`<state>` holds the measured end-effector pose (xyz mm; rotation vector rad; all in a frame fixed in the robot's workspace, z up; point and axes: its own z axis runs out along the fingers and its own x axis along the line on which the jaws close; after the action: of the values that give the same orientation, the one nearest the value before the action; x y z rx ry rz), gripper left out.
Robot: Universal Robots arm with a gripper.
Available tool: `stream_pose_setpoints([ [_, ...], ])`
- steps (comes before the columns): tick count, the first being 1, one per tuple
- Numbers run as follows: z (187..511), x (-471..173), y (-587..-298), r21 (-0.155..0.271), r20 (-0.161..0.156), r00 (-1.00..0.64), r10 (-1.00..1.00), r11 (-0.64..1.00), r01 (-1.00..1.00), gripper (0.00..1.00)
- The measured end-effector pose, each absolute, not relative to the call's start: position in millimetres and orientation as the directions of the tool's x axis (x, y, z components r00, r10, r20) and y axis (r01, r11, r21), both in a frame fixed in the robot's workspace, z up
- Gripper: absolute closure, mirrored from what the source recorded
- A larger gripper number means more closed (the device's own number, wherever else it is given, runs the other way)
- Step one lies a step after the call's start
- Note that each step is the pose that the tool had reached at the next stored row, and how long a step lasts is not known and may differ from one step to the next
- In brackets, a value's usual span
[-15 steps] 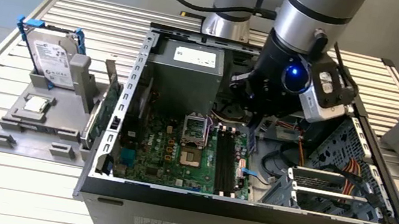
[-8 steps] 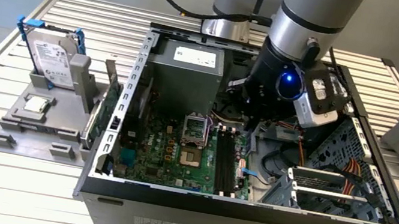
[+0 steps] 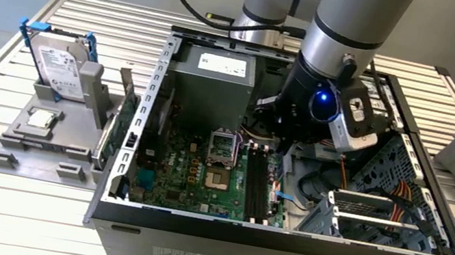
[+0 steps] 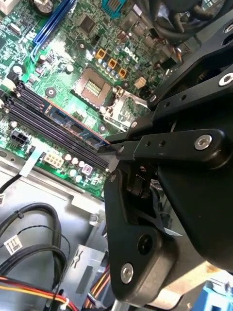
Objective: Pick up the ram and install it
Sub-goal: 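Insert the ram into the slot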
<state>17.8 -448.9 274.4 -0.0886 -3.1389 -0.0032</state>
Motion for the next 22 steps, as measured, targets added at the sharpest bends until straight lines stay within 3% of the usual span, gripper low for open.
stream_pose_setpoints([
  [22, 254, 18, -460, 0.001, 0.001, -0.999, 0.052, 0.999, 0.052, 1.00],
])
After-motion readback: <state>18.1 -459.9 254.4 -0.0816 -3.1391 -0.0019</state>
